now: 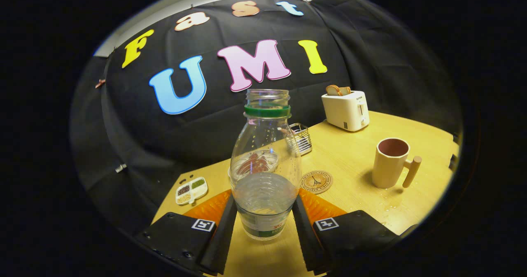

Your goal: Take the bottle from table, then pour the juice into the cup, finally place the bottle on the coaster

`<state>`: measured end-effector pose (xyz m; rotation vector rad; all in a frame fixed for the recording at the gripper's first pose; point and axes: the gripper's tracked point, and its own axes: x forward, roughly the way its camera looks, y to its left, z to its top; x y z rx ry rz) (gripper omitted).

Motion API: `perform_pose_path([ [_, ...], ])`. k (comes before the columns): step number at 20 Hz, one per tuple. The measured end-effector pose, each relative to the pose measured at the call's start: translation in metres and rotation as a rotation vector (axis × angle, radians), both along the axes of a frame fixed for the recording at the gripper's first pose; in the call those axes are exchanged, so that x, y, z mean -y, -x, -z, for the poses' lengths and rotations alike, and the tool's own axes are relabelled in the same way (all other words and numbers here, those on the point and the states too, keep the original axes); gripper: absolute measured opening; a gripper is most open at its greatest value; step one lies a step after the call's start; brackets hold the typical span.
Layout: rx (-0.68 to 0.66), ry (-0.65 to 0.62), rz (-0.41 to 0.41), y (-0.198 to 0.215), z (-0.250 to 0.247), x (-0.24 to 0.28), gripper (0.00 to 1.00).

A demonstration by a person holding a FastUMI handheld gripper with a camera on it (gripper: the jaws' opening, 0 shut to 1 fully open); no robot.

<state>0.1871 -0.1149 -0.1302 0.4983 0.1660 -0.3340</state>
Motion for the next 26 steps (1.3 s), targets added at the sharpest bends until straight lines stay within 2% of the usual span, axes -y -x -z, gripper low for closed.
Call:
perform_pose_path([
  [7,0.057,-0.270,0.005,0.007,-0.021,0.025,0.73],
  [14,0.065,-0.468,-0.006,0.011,-0.014,0.064,0.73],
  [26,0.043,-0.857,0.078,-0.002,0.024,0.120,0.73],
])
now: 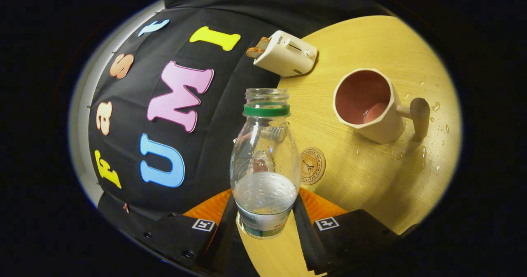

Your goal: Take the bottle from table, then pour the juice into the cup, finally place the bottle on the coaster

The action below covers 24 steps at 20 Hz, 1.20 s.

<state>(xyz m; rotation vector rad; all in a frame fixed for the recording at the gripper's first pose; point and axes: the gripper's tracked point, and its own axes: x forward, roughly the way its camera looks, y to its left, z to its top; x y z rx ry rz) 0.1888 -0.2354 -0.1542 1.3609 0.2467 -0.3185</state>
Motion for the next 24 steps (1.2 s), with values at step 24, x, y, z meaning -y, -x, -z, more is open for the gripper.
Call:
perform_pose_path([
  [24,-0.004,-0.524,0.148,-0.023,0.018,0.032,0.73],
])
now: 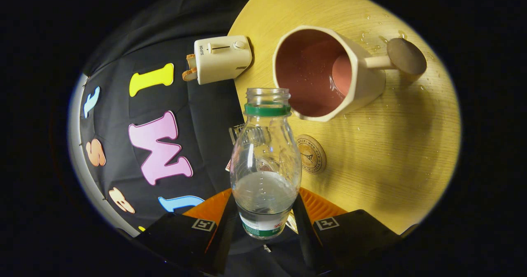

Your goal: Take the bottle from table, then pour the juice into the cup, finally place the bottle on the coaster

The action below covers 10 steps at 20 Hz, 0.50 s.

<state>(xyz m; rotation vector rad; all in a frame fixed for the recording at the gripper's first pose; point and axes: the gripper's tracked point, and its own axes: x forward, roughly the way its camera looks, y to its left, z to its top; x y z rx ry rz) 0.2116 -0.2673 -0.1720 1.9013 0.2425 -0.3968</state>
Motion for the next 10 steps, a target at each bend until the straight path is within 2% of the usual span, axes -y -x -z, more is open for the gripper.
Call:
perform_pose_path([
  [10,0.020,-0.089,0.037,0.0000,-0.0043,0.0050,0.73],
])
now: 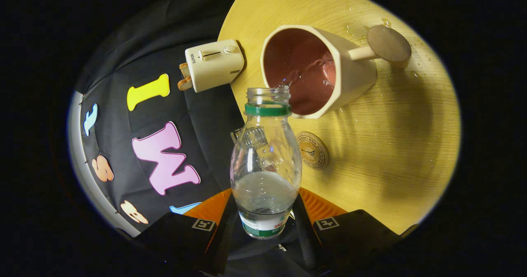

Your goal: Take the bottle from table, then pour the juice into the cup, finally place the bottle on the coaster

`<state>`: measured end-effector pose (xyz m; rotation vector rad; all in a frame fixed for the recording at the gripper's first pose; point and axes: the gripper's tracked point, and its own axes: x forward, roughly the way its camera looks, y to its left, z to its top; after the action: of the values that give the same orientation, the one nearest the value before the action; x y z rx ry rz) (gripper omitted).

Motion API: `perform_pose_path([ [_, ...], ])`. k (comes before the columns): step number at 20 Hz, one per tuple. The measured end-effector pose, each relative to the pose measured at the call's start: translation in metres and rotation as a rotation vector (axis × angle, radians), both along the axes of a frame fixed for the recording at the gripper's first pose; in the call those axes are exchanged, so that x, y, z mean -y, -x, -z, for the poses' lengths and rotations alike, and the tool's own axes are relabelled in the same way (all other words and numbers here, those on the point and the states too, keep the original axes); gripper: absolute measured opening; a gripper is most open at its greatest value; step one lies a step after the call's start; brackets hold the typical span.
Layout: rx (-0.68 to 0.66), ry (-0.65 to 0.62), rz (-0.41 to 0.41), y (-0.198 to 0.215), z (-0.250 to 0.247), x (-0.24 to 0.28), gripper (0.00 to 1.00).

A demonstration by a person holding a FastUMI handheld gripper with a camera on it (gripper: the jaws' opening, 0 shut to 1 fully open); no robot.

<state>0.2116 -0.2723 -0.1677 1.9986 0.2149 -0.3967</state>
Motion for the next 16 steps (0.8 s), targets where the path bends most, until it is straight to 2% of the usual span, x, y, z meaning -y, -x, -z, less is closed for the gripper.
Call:
perform_pose_path([
  [16,0.042,-0.154,0.113,0.007,-0.008,0.020,0.73],
])
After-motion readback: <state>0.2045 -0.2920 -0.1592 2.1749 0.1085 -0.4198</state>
